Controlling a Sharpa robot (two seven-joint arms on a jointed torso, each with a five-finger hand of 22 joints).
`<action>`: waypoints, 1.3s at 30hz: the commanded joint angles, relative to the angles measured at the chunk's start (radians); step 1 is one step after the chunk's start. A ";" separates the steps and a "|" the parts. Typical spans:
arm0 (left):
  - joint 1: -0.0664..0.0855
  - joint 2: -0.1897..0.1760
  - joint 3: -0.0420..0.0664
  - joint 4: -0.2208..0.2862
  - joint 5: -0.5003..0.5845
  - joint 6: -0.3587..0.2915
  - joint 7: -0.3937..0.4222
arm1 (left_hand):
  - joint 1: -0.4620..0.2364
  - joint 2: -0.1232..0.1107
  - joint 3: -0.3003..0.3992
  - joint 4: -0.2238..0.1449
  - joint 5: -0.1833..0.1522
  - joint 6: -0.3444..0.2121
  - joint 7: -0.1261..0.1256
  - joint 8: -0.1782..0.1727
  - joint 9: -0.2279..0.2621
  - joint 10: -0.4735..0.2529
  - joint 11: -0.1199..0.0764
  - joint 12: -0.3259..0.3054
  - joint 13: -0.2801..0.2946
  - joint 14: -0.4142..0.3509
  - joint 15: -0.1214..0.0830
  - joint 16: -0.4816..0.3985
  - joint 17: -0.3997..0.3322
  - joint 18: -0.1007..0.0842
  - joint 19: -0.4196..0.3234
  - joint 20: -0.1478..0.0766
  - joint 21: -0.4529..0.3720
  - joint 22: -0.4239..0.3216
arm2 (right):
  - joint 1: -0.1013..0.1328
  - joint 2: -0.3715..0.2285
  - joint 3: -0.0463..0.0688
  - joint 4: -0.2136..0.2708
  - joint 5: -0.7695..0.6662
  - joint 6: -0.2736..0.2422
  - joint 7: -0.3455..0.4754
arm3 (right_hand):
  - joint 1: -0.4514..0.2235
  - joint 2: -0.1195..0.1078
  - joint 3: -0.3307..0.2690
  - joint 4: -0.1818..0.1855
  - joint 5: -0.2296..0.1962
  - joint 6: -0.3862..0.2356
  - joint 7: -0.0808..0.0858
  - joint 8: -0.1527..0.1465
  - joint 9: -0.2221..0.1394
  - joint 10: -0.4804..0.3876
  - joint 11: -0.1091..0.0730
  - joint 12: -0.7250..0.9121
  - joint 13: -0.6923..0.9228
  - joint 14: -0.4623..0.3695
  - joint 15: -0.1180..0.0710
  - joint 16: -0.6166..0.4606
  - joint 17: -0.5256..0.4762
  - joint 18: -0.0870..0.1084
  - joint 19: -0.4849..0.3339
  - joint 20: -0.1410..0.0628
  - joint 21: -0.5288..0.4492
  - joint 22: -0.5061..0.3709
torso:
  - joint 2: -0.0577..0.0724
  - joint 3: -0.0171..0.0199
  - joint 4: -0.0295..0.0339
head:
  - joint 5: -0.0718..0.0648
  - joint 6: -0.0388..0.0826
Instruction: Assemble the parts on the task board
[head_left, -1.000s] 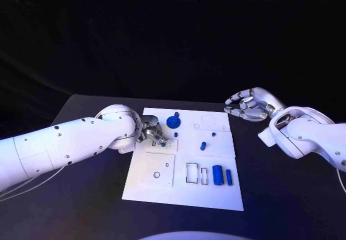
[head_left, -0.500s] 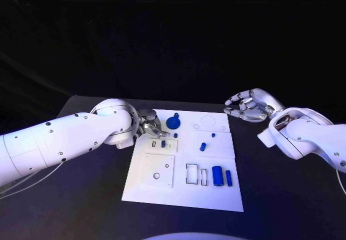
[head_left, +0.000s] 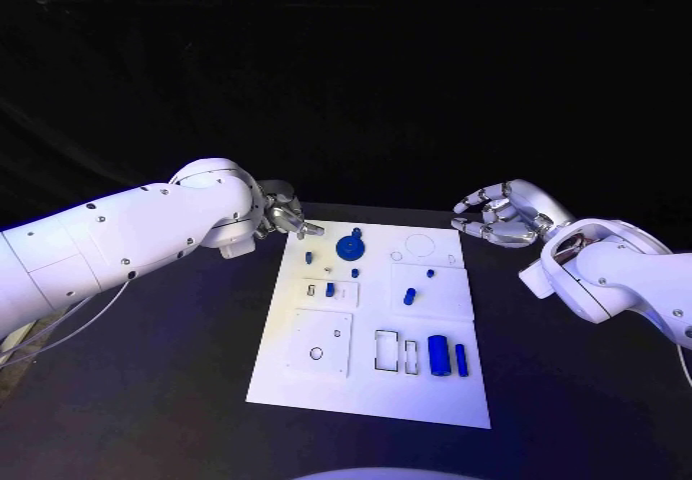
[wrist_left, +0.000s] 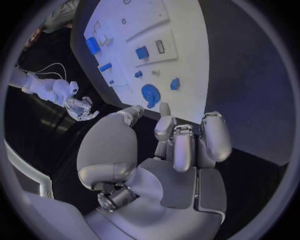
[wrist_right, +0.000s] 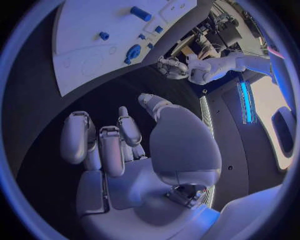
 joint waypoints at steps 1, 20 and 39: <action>0.004 0.017 0.000 -0.031 0.006 0.038 0.003 | 0.011 0.003 -0.008 0.000 -0.001 -0.009 0.000 -0.004 -0.001 -0.009 0.000 -0.004 -0.001 0.089 0.009 -0.006 0.206 0.000 -0.002 0.004 -0.005 0.001 | -0.001 0.001 0.000 0.000 -0.002 0.001 0.007 | -0.011 -0.002 -0.002 0.006 -0.006 -0.008 0.000 0.005 -0.001 -0.009 0.001 -0.003 -0.001 0.058 -0.005 -0.004 0.060 0.006 -0.006 0.001 -0.006 -0.001 | 0.002 -0.0010 0.0015 | 0.000 0.000; 0.003 0.116 -0.036 -0.191 -0.021 0.103 0.008 | 0.017 0.003 -0.013 -0.001 -0.001 -0.010 0.002 -0.008 -0.004 -0.016 0.002 -0.010 -0.011 0.089 0.011 -0.006 0.207 0.000 -0.003 0.006 -0.006 -0.001 | -0.003 0.006 0.000 -0.003 -0.006 0.000 0.009 | -0.012 -0.002 -0.003 0.009 -0.006 -0.008 0.000 0.006 -0.001 -0.008 0.000 -0.002 0.000 0.058 -0.005 -0.003 0.061 0.006 -0.005 0.001 -0.005 0.000 | 0.003 -0.0009 -0.0021 | 0.004 -0.007; -0.005 0.139 -0.052 -0.230 0.030 0.132 0.015 | 0.041 0.011 -0.020 -0.003 -0.001 -0.008 0.005 -0.016 -0.010 -0.022 0.006 -0.013 -0.016 0.090 0.015 -0.005 0.210 0.001 -0.006 0.010 -0.009 -0.006 | -0.005 0.012 0.000 -0.005 -0.001 -0.003 0.013 | -0.016 -0.003 -0.005 0.014 0.002 -0.009 -0.001 0.007 -0.002 -0.009 0.000 -0.003 -0.001 0.058 -0.006 -0.004 0.060 0.006 -0.006 0.001 -0.007 -0.001 | -0.001 -0.0004 0.0006 | 0.006 -0.017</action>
